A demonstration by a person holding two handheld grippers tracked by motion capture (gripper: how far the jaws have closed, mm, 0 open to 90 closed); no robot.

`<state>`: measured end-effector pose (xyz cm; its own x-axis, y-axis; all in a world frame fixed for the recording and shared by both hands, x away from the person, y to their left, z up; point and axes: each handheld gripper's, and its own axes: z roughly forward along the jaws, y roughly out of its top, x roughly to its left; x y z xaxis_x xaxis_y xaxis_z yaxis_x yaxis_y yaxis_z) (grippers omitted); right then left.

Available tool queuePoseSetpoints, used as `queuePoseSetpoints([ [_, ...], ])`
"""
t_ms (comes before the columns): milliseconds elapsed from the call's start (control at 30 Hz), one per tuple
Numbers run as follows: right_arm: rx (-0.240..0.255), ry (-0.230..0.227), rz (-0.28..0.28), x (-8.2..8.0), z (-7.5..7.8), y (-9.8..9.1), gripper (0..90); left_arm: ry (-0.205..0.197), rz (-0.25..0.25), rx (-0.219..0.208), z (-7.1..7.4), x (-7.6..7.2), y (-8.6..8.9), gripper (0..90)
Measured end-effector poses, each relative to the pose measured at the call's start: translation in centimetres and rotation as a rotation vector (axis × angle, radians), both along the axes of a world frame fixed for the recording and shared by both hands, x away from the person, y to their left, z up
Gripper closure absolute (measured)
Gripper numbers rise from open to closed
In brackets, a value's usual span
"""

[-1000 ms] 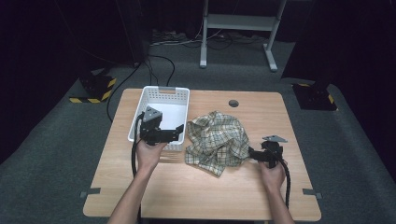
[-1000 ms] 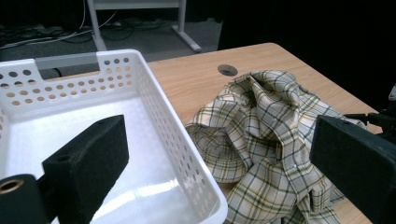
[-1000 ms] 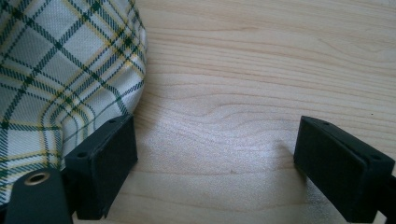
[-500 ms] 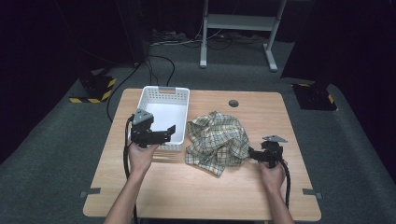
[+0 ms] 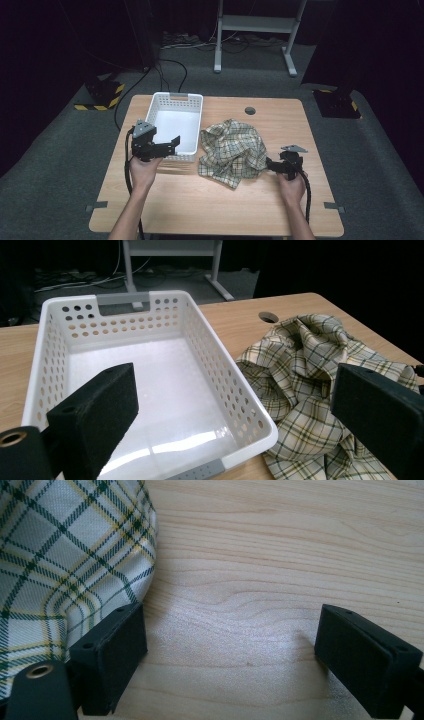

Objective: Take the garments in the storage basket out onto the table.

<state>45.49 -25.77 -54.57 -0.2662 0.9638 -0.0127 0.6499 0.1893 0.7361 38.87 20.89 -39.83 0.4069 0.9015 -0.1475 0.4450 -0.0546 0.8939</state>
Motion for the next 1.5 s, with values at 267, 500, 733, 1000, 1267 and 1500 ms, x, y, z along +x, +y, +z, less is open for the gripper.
queuePoseSetpoints([
  [267,0.0,0.0,0.0,0.0,0.0,0.0,12.6,-0.007,0.019,0.011,-0.1,-0.6,0.7,5.4],
  [500,0.0,0.0,0.0,0.0,0.0,0.0,12.6,-0.005,0.035,0.01,-0.4,-1.1,1.3,5.5],
  [733,0.0,0.0,0.0,0.0,0.0,0.0,12.6,-0.006,0.051,0.019,-0.7,-1.7,1.8,5.7],
  [1000,0.0,0.0,0.0,0.0,0.0,0.0,12.6,0.004,0.071,0.034,-1.7,-2.5,2.5,5.8],
  [1267,0.0,0.0,0.0,0.0,0.0,0.0,12.6,0.008,0.087,0.052,-2.7,-3.0,2.8,5.8],
  [1500,0.0,0.0,0.0,0.0,0.0,0.0,12.6,0.014,0.097,0.04,-3.3,-3.4,3.3,5.8],
])
